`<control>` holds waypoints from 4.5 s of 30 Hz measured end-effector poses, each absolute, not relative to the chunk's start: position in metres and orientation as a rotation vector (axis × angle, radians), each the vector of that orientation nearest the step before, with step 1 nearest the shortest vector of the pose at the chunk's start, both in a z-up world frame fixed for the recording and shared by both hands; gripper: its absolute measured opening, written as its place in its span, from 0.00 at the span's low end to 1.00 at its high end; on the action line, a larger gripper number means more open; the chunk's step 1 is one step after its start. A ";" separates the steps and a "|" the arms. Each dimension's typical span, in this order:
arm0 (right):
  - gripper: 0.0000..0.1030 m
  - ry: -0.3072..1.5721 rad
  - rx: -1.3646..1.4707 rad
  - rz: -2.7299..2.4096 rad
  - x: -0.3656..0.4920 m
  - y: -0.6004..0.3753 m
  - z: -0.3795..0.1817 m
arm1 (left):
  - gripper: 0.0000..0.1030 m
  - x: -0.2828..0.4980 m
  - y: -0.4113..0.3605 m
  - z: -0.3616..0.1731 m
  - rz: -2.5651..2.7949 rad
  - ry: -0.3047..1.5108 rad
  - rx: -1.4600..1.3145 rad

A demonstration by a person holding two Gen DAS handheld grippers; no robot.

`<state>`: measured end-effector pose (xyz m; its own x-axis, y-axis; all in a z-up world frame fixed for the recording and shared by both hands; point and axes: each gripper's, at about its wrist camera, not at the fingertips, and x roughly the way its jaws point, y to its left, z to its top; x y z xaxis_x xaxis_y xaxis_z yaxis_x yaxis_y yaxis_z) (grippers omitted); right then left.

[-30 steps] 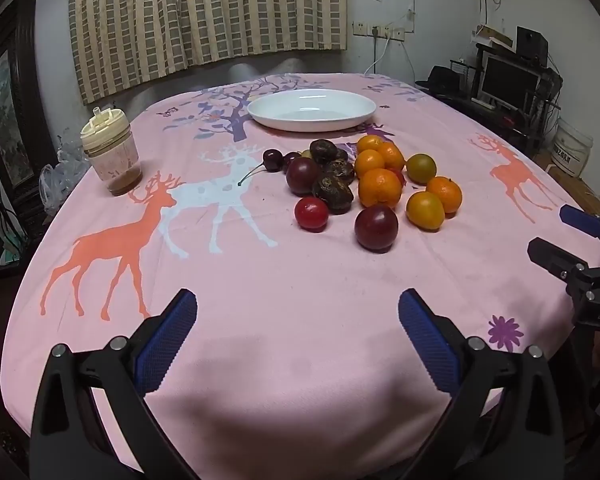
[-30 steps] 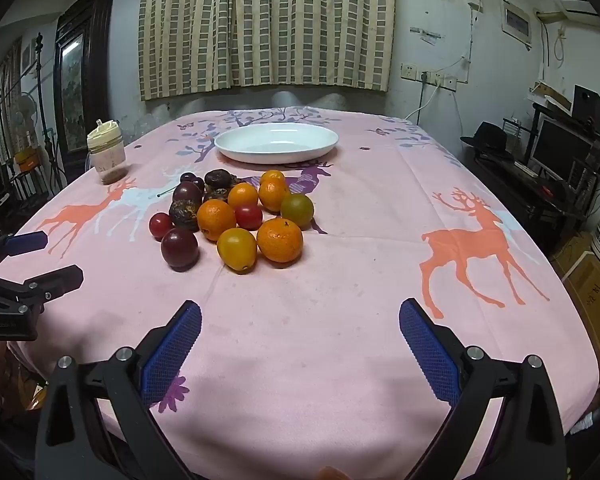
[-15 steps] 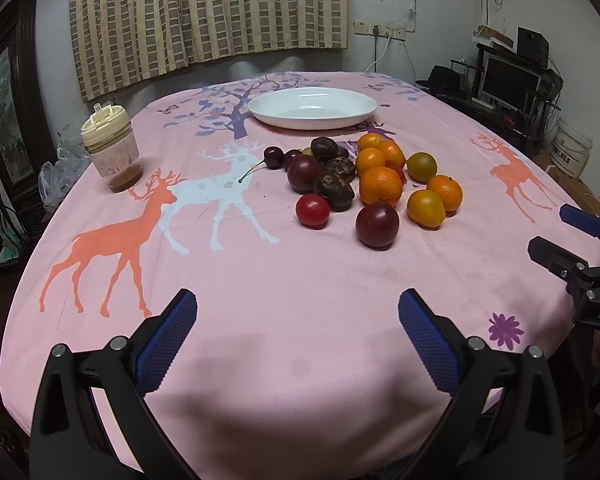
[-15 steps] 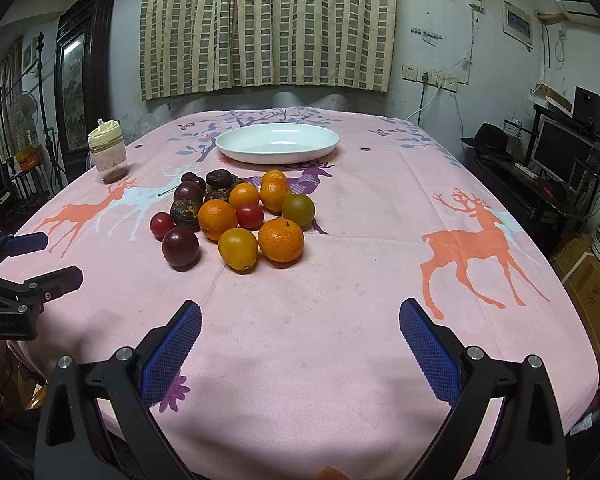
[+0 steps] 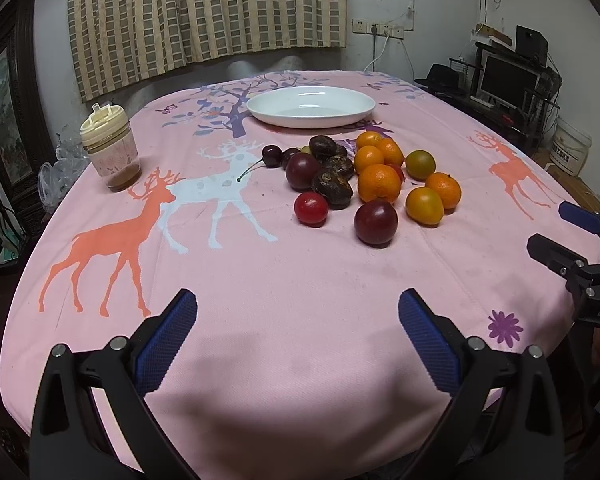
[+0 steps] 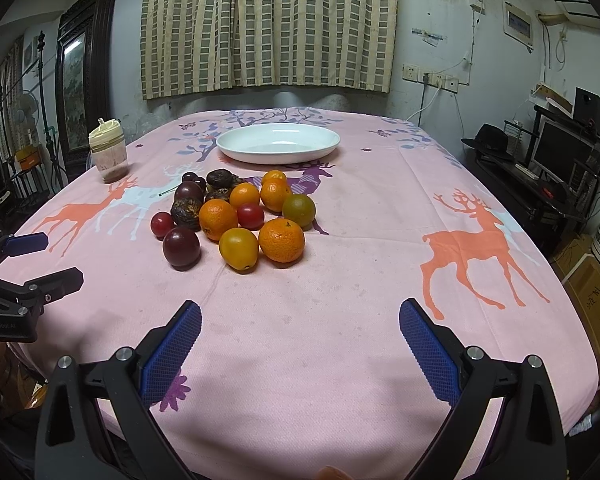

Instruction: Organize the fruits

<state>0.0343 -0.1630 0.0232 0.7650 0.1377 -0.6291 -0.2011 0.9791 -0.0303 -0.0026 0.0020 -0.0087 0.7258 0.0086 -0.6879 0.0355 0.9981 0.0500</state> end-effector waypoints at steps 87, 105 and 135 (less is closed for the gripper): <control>0.44 1.015 0.158 0.538 0.190 -0.163 -0.016 | 0.42 0.122 -0.030 -0.041 -0.510 0.970 0.076; 0.40 0.860 0.163 0.617 0.244 -0.150 0.051 | 0.37 0.182 0.010 0.033 -0.554 0.856 0.060; 0.75 0.800 -0.001 0.533 0.268 -0.118 0.052 | 0.92 0.273 0.058 0.026 -0.199 0.843 0.052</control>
<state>0.2682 -0.1176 0.0516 0.5727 0.4543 -0.6824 -0.4547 0.8686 0.1967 0.2735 0.0575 0.0259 0.6482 -0.1540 -0.7458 0.1954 0.9802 -0.0325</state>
